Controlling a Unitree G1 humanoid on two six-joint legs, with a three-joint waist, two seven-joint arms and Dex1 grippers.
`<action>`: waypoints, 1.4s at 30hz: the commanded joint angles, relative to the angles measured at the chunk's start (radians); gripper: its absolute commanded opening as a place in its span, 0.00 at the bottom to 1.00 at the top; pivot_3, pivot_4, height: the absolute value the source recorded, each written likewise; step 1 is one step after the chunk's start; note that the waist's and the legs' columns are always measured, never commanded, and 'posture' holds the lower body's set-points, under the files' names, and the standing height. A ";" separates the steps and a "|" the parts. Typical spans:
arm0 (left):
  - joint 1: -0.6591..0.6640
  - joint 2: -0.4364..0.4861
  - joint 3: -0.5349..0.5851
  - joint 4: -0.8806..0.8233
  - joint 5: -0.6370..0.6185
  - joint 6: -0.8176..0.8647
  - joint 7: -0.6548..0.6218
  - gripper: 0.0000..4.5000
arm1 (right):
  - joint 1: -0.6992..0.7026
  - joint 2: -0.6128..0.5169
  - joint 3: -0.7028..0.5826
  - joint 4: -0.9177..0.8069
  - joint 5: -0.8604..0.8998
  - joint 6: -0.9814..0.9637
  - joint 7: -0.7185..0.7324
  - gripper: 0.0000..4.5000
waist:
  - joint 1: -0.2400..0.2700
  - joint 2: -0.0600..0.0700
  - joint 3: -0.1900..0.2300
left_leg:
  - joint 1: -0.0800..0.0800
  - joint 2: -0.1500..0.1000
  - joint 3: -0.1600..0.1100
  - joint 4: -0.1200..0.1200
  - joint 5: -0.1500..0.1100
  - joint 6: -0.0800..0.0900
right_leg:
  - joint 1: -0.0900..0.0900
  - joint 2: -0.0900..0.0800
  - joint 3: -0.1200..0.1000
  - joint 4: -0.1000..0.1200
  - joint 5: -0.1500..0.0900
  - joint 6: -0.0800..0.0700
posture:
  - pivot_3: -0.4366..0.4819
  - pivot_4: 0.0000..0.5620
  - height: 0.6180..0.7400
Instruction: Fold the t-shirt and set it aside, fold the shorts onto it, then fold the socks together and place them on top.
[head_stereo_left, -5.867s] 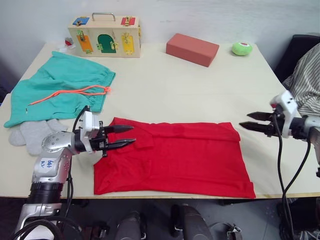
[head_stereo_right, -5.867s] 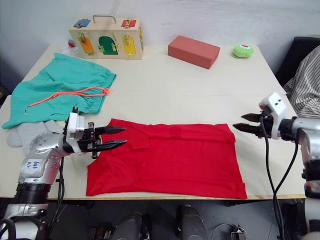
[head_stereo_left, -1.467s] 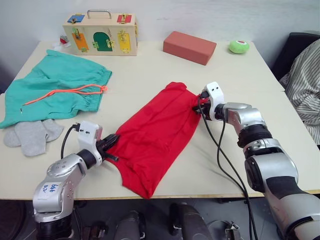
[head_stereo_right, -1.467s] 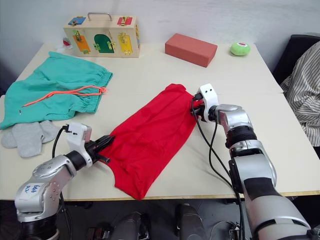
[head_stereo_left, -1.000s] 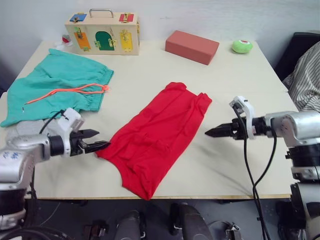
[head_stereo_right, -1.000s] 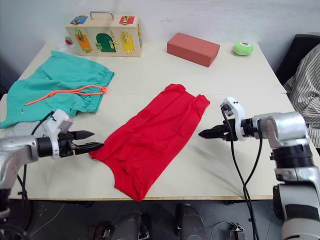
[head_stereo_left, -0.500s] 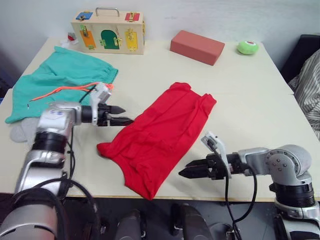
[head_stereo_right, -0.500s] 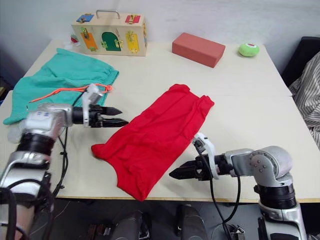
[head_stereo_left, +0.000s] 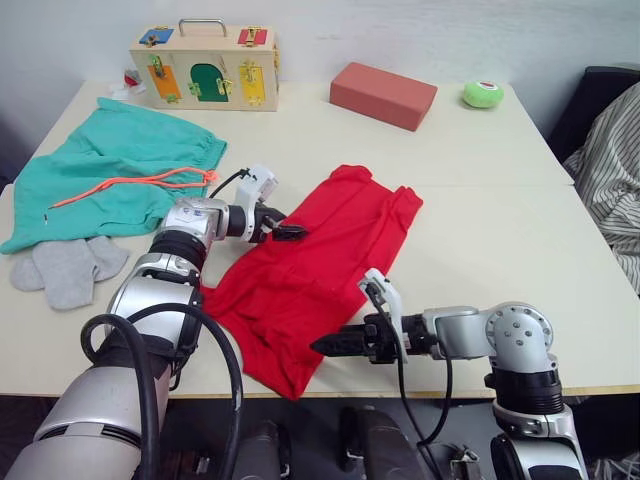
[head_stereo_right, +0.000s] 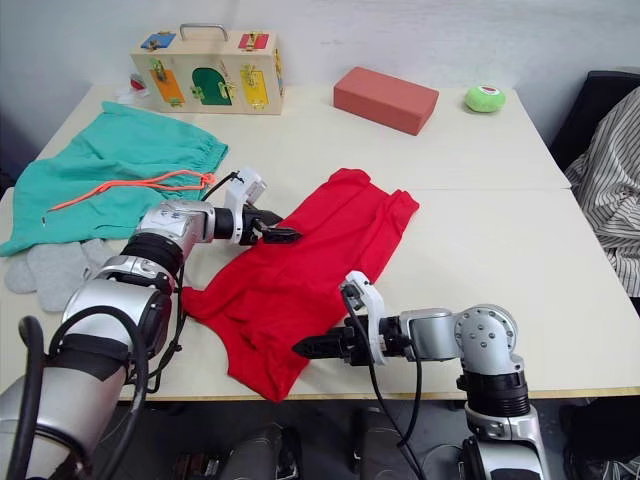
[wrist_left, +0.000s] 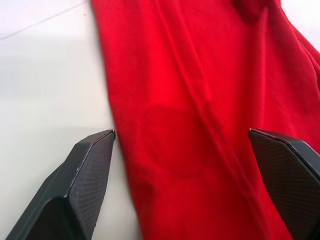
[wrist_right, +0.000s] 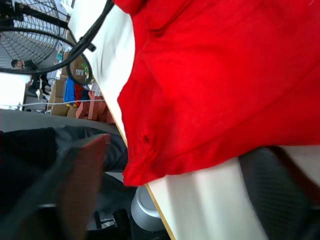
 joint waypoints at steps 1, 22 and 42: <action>-0.008 -0.006 0.020 0.030 0.026 0.022 0.039 0.91 | 0.014 0.058 0.013 0.030 0.017 0.024 -0.070 0.55 | 0.000 0.000 0.000 | 0.000 0.000 0.000 0.000 0.000 0.000 | 0.000 0.000 0.000 0.000 0.000 0.000 | 0.48 0.27 1.00; 0.133 0.001 0.083 -0.041 0.048 -0.055 0.067 0.01 | 0.043 0.040 -0.120 0.005 0.055 0.024 -0.144 0.00 | 0.003 -0.004 -0.003 | 0.000 -0.002 0.000 0.000 0.000 0.001 | 0.001 -0.002 0.000 0.000 0.000 0.000 | 0.48 0.27 1.00; 0.687 -0.131 0.254 -1.198 -0.187 0.456 0.480 0.01 | -0.048 -0.400 -0.100 0.194 0.029 0.011 0.133 0.00 | 0.006 -0.004 -0.003 | 0.000 -0.001 0.000 0.000 0.000 0.001 | 0.001 -0.002 0.002 0.000 0.000 0.000 | 0.48 0.27 1.00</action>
